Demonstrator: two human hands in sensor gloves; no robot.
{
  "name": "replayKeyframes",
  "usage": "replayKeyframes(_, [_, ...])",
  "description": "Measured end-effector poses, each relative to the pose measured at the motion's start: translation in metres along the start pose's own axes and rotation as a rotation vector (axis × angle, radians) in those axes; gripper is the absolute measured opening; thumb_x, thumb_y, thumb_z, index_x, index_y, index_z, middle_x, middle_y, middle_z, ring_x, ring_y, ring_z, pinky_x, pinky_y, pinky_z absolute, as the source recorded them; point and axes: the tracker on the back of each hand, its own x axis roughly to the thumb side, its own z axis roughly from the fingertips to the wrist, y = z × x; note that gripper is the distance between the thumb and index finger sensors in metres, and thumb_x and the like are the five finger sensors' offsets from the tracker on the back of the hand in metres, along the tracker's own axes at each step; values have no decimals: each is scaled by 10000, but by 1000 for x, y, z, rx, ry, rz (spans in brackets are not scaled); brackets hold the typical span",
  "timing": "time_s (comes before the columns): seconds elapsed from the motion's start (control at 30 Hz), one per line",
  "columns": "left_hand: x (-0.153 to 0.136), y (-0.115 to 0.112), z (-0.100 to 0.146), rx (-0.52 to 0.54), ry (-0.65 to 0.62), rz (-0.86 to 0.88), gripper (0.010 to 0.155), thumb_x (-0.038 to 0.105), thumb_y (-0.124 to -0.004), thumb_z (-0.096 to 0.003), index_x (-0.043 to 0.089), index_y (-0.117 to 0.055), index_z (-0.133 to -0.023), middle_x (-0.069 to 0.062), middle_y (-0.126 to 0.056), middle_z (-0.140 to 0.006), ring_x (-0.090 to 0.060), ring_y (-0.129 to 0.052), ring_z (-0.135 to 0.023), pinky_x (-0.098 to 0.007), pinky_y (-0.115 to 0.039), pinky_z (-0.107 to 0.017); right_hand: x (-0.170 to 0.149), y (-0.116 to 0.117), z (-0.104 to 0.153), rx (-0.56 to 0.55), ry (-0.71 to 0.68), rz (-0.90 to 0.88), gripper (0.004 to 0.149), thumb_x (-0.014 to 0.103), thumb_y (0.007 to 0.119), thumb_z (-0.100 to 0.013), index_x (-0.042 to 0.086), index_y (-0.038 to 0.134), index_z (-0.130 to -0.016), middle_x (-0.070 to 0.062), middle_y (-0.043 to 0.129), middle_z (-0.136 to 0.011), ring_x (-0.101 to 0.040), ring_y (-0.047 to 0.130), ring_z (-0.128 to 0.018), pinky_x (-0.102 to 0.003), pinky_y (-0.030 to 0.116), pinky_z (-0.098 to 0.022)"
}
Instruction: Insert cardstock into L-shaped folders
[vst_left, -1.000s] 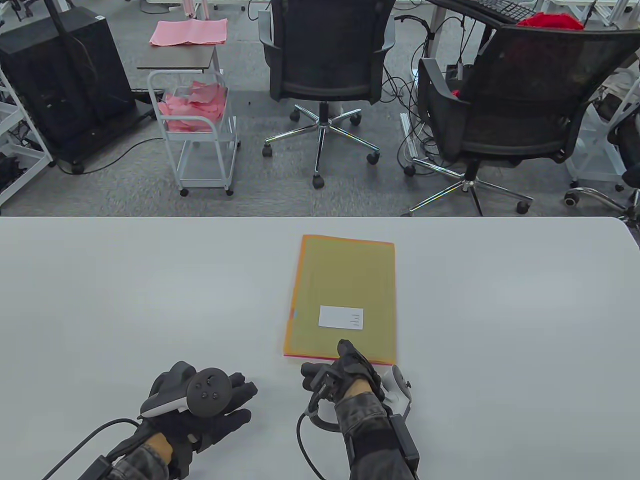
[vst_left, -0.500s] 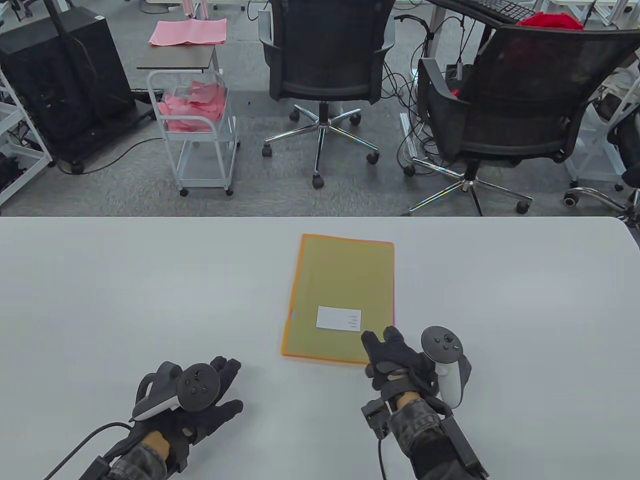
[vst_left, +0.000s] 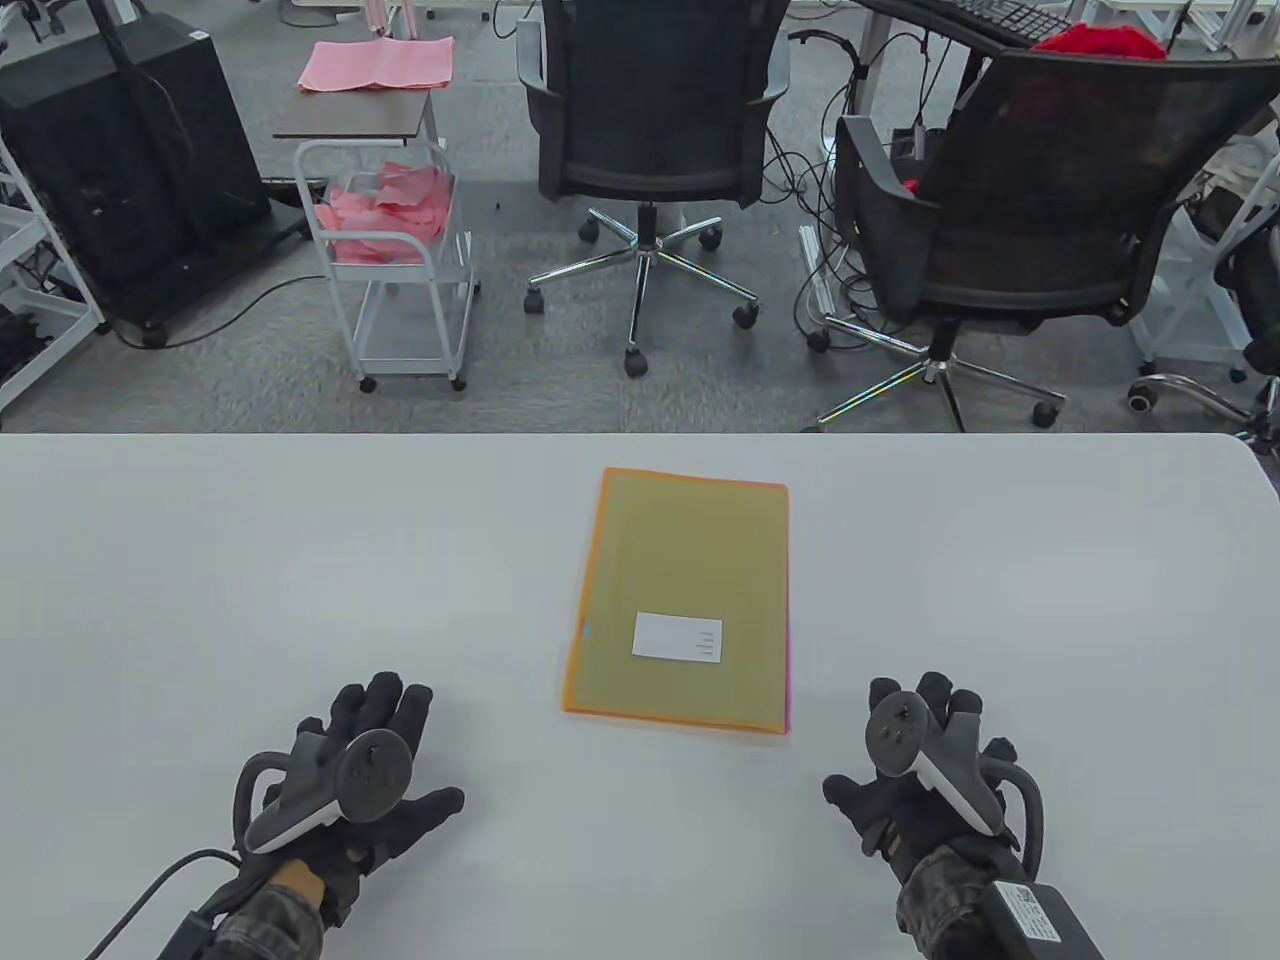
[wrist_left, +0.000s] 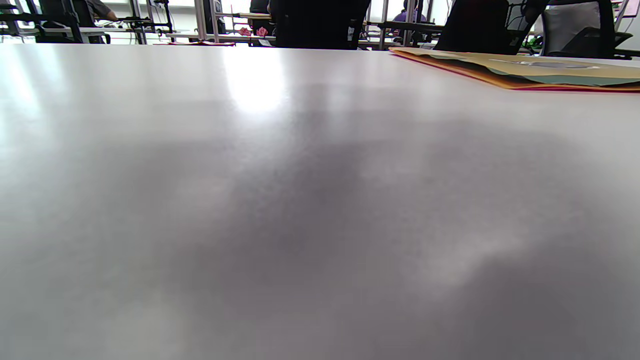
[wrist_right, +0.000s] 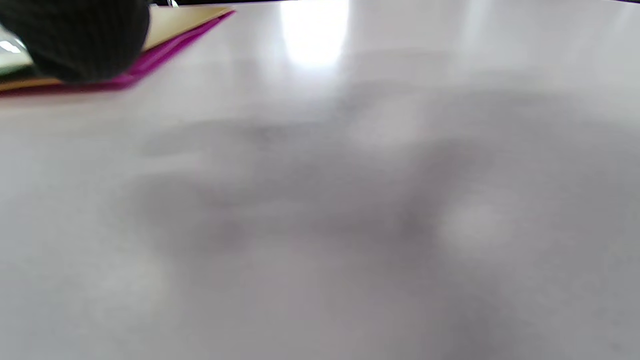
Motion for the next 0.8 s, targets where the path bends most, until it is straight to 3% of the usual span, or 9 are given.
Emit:
replayKeyframes(0.13, [-10,-6,0,-17,51,-38,1035,875,-578,-383,264,-185,-1121,-154,-198,-1202,-532,-383,-1119,-784,-407,-682,0,7,-8,22,48,101,1035,790,672,-286,431,-143,-814,29,-287,-945,-251,-251,-908,-674,-38,-711])
replayKeyframes(0.37, [-30,-22,-4,-214,131,-170,1084,946,-490,-379,310,68,-1057,-161,102,-1136,-597,13,-1034,-857,-150,-572,-9,7,-21,10,40,-57,1042,803,670,-270,441,-142,-813,50,-299,-944,-225,-287,-894,-645,-126,-679])
replayKeyframes(0.5, [-34,-25,-4,-228,154,-164,1071,940,-481,-383,304,55,-1057,-165,100,-1132,-601,5,-1031,-854,-153,-572,-10,12,-24,67,76,-10,1036,803,661,-282,432,-144,-819,39,-294,-948,-236,-276,-899,-646,-121,-676])
replayKeyframes(0.8, [-27,-24,-6,-226,144,-139,1049,915,-491,-394,298,17,-1072,-167,55,-1145,-597,-51,-1047,-842,-172,-588,-9,13,-24,86,68,-31,1030,796,661,-289,419,-126,-837,11,-253,-974,-261,-222,-929,-656,-77,-687])
